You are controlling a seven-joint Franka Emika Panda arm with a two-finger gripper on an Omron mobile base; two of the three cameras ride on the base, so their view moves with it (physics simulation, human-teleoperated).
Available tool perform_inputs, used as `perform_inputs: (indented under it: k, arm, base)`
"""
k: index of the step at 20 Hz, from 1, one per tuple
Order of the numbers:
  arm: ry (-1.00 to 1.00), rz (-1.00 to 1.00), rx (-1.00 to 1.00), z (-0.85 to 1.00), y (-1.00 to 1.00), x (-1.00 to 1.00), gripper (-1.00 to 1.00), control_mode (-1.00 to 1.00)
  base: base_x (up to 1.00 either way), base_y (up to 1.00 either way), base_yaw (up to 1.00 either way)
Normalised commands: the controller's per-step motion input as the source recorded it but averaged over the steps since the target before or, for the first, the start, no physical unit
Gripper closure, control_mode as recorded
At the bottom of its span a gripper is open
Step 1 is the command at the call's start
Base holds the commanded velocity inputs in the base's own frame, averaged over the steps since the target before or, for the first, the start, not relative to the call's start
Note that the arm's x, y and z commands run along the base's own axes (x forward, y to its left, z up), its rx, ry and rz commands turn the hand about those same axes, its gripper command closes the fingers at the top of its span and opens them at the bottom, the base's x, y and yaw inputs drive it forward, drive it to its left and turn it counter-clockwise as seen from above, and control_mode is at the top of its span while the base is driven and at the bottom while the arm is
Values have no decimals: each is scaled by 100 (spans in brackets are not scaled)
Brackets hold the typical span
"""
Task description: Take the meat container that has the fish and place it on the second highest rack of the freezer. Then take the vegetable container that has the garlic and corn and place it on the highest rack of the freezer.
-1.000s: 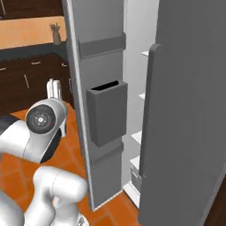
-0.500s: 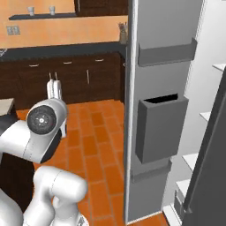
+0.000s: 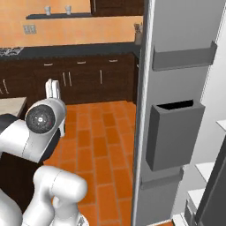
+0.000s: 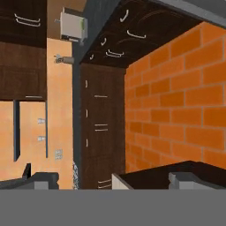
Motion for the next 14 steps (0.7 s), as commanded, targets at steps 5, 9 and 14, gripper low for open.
perform_inputs:
  k: [5, 9, 14]
  arm:
    - [0, 0, 0, 0, 0, 0, -100, 100]
    - [0, 0, 0, 0, 0, 0, -100, 100]
    - [0, 0, 0, 0, 0, 0, -100, 100]
  base:
    - [100, 38, 19]
    - [100, 21, 27]
    - [100, 23, 18]
